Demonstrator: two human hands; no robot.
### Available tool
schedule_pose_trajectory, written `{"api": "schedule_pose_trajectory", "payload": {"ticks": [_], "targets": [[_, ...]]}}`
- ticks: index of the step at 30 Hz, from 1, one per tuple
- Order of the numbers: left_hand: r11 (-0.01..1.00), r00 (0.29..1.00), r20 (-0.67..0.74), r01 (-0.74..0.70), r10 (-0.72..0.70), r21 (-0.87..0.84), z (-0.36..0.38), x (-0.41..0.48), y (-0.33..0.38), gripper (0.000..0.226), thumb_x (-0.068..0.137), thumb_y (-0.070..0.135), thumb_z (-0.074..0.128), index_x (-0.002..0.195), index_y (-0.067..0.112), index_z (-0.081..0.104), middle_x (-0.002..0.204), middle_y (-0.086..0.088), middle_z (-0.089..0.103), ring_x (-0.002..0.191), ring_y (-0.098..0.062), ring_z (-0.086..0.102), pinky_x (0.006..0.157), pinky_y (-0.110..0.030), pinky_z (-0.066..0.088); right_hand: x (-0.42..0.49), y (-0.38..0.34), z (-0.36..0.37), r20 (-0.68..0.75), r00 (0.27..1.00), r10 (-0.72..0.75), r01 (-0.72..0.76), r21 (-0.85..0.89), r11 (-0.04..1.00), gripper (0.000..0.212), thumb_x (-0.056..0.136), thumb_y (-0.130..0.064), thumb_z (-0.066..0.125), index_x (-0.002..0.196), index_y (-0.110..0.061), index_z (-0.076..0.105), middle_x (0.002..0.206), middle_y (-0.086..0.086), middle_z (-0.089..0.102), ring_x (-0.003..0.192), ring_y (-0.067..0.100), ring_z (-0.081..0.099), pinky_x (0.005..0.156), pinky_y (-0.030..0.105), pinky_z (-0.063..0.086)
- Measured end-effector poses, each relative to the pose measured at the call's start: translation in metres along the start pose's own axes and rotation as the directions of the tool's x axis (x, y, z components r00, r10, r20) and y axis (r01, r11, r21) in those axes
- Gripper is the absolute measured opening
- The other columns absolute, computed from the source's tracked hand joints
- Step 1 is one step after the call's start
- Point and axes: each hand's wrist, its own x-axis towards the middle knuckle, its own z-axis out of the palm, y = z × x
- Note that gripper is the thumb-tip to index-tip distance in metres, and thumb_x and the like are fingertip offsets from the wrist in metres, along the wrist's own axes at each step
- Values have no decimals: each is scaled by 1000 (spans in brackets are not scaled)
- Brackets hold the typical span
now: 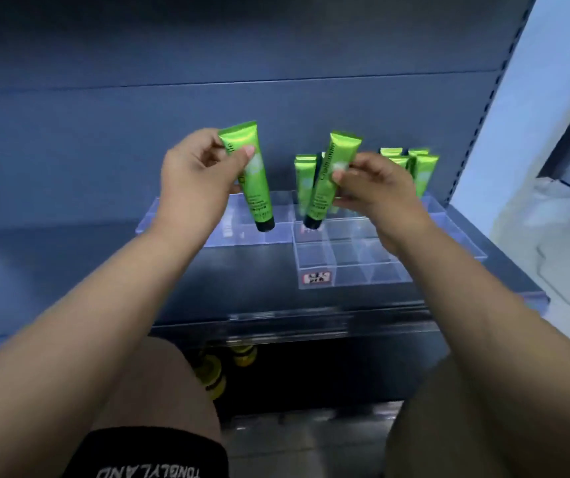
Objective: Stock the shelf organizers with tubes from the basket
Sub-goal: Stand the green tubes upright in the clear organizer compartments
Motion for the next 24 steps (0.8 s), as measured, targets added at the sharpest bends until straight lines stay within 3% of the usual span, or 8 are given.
{"api": "schedule_pose_trajectory", "payload": {"ticks": [3,6,10,12,15,17,20,24], "targets": [[999,1000,11,-11,11,-41,35,1,-16,4,94,11,71,92,13,68,77,-3,60,70,-10,60,66,-30,61,8,17,-29,-116,992,-43,37,-50,998,20,89,-4,73,83,-19,61,82,16,54,79,23,55,84,48,57],[998,1000,-14,3,-4,-69,63,7,-38,4,94,11,71,93,14,68,76,3,64,71,-8,61,70,-34,61,25,27,-45,-189,978,-90,78,-68,995,18,88,-5,73,88,-17,60,83,16,52,80,22,51,76,41,51],[996,999,-37,15,-18,-84,83,23,-70,6,92,18,73,98,17,72,86,-13,65,82,-21,62,87,-57,58,53,48,-56,-208,970,-122,105,-89,990,11,86,-8,75,88,-8,64,77,14,58,76,16,57,77,36,47],[998,999,-35,20,-22,-65,90,32,-82,9,92,20,74,100,16,73,88,-20,67,83,-22,63,88,-59,57,65,59,-58,-224,968,-115,97,-90,991,13,86,-7,75,88,-1,64,76,14,56,75,18,53,74,35,47],[1000,1000,-8,-3,3,-28,98,39,-99,9,89,28,75,98,26,74,97,-28,67,86,-35,66,87,-62,56,81,74,-54,-248,961,-121,99,-101,990,16,84,-6,76,80,-15,63,76,14,54,74,19,49,71,33,49],[1000,999,17,-30,30,6,100,44,-111,9,87,33,76,96,33,75,96,-26,66,94,-44,65,87,-62,56,90,85,-51,-251,957,-148,108,-168,980,16,82,-9,78,80,-16,64,71,4,57,70,15,50,72,33,50],[993,997,60,-47,41,110,99,53,-130,17,86,37,76,102,31,75,95,-20,66,91,-38,64,86,-56,57,100,97,-45,-231,959,-165,99,-273,957,25,81,-11,80,72,-19,59,71,-6,56,68,11,52,70,26,47],[993,998,70,-1,-7,118,99,60,-146,19,85,33,78,101,24,75,93,-14,57,91,-40,63,81,-50,62,108,108,-45,-214,961,-173,93,-337,937,28,80,-14,80,69,-21,55,73,-2,58,70,16,54,69,27,46]]}}
